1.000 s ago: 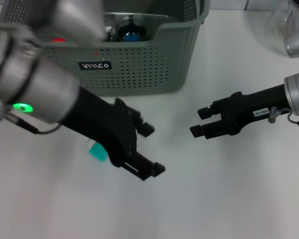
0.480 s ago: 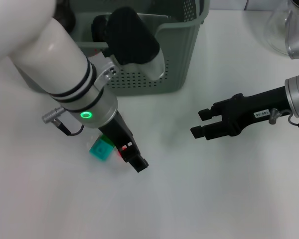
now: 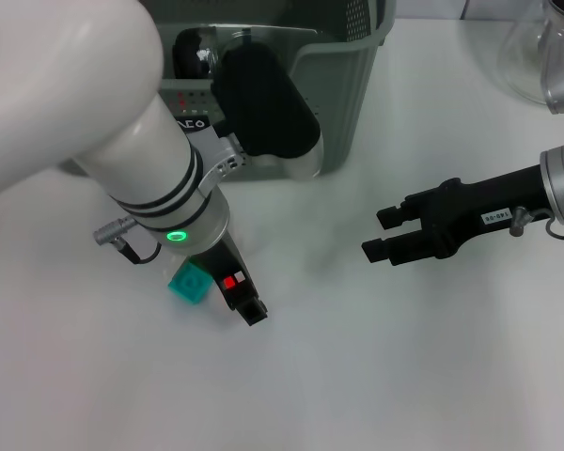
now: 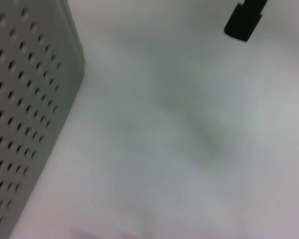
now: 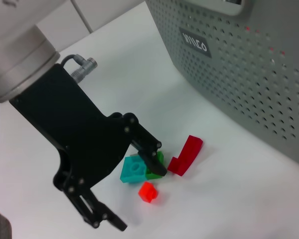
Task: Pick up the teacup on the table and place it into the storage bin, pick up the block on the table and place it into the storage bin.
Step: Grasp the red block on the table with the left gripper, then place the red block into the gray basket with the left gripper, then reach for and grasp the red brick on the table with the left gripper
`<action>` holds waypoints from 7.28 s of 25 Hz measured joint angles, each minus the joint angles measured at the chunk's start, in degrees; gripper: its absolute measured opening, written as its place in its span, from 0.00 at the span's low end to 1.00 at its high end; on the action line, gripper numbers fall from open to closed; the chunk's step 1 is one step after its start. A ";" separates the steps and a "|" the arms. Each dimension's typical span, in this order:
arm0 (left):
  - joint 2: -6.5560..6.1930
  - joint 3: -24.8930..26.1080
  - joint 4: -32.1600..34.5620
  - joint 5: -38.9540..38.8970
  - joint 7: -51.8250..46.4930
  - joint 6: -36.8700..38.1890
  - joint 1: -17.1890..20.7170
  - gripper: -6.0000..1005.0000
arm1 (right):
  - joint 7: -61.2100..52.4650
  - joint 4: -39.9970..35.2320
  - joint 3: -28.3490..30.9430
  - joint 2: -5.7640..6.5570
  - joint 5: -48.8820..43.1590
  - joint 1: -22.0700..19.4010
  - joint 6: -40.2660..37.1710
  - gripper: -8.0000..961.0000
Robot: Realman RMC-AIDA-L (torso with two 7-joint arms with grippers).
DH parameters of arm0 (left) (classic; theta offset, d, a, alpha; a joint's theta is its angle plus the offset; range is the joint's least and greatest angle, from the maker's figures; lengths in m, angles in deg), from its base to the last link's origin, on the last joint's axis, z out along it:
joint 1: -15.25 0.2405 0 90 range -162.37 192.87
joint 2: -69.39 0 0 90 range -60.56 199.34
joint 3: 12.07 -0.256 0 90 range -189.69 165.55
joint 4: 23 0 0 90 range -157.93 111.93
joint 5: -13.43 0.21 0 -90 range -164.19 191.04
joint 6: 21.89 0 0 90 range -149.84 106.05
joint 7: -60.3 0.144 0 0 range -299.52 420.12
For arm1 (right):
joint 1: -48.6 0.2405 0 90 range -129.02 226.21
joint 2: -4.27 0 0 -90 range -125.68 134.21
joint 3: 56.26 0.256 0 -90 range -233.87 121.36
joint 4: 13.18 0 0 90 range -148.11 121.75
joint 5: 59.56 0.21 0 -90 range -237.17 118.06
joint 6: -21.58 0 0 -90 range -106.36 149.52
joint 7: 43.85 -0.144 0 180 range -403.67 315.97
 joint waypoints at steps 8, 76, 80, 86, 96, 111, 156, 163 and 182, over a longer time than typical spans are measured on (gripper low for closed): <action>0.00 -3.11 -0.39 1.89 -0.35 -0.71 0.18 0.80 | 0.26 0.00 0.08 0.02 0.00 -0.10 0.00 0.70; 0.05 -1.09 16.90 3.81 -4.76 6.86 4.86 0.19 | 0.56 -0.44 0.60 0.20 0.01 -0.25 -0.26 0.70; 0.03 9.85 30.46 -7.49 -3.34 10.49 8.32 0.19 | 0.55 -0.59 0.60 0.19 0.01 -0.22 -0.25 0.70; -0.43 29.30 35.26 -24.89 1.14 7.77 4.32 0.21 | 0.59 -0.57 0.39 0.07 0.01 0.46 0.04 0.70; -0.86 34.88 7.46 3.05 1.61 -6.87 -11.63 0.23 | 0.00 -0.61 0.47 -0.16 0.00 0.92 -0.20 0.70; -1.05 37.38 1.88 6.35 2.38 -13.78 -12.74 0.49 | 0.16 -0.51 0.60 -0.06 0.00 0.61 -0.25 0.70; -0.18 8.62 5.35 -4.37 17.12 -3.04 6.78 0.83 | -0.71 0.63 0.60 -0.21 0.00 -0.37 0.61 0.70; -0.18 7.76 2.40 -2.19 14.22 -5.75 5.19 0.83 | -0.47 0.70 0.52 -0.17 0.00 -0.37 0.62 0.70; -0.21 6.35 -3.49 3.24 14.51 -11.18 2.94 0.82 | -0.33 0.71 0.60 -0.04 0.00 -0.37 0.71 0.70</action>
